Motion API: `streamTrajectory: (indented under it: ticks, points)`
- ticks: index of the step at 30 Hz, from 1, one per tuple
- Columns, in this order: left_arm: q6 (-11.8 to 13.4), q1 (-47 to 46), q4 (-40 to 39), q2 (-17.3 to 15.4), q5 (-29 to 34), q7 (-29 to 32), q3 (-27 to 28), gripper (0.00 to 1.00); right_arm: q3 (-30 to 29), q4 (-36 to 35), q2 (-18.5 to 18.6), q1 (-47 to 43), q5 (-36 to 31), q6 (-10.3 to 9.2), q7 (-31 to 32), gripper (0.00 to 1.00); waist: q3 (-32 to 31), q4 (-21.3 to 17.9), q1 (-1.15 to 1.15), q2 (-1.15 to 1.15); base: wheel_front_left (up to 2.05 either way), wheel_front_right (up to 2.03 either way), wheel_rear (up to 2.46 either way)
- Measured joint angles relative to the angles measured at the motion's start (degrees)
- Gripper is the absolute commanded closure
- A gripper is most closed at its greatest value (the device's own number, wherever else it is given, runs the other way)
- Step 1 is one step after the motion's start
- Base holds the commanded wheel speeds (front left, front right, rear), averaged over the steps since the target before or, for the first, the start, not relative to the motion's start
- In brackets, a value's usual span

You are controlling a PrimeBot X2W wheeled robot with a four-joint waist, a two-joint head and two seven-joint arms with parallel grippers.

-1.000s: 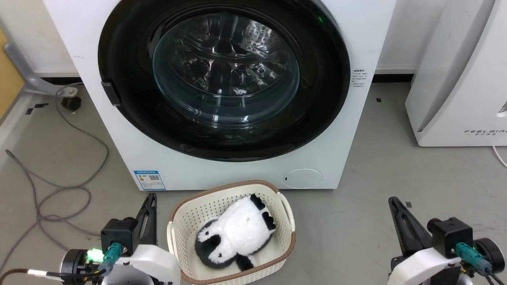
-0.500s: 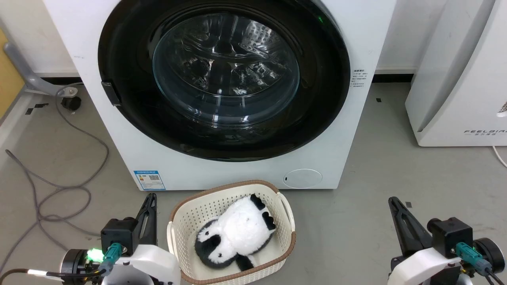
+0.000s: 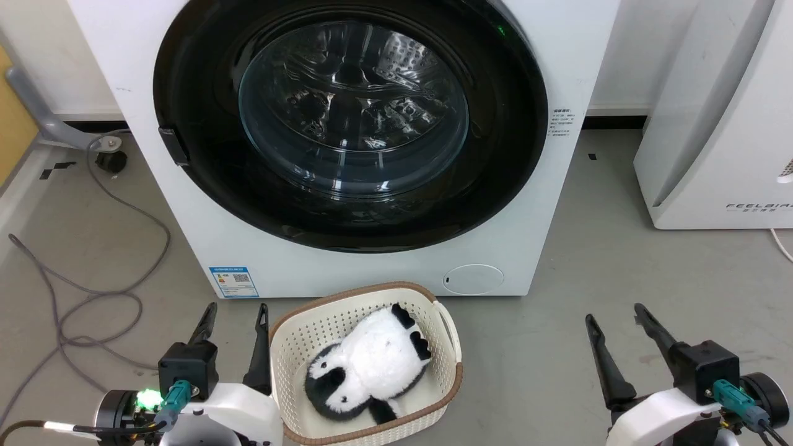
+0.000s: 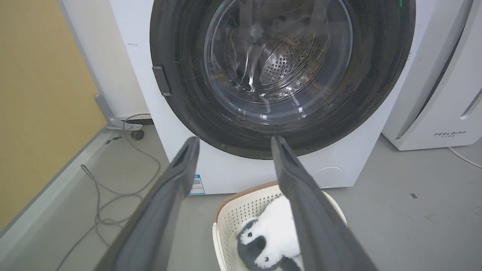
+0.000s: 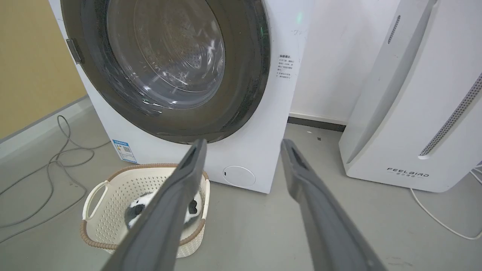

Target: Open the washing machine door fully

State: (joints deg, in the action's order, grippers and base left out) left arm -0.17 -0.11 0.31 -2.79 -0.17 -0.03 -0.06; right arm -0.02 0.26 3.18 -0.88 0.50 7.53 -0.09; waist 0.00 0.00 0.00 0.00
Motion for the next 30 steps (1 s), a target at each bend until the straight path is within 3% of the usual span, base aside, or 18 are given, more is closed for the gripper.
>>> streamTrajectory:
  ticks: [30]
  points:
    - [0.52, 0.01, 0.41, 0.00, -0.03, -3.33, -1.40, 0.00, 0.24, 0.02, 0.41, 0.59, 4.80, 0.00, -2.58, 0.00, 1.04, 0.27, 0.00, 0.00, 0.00, 0.00, 0.00]
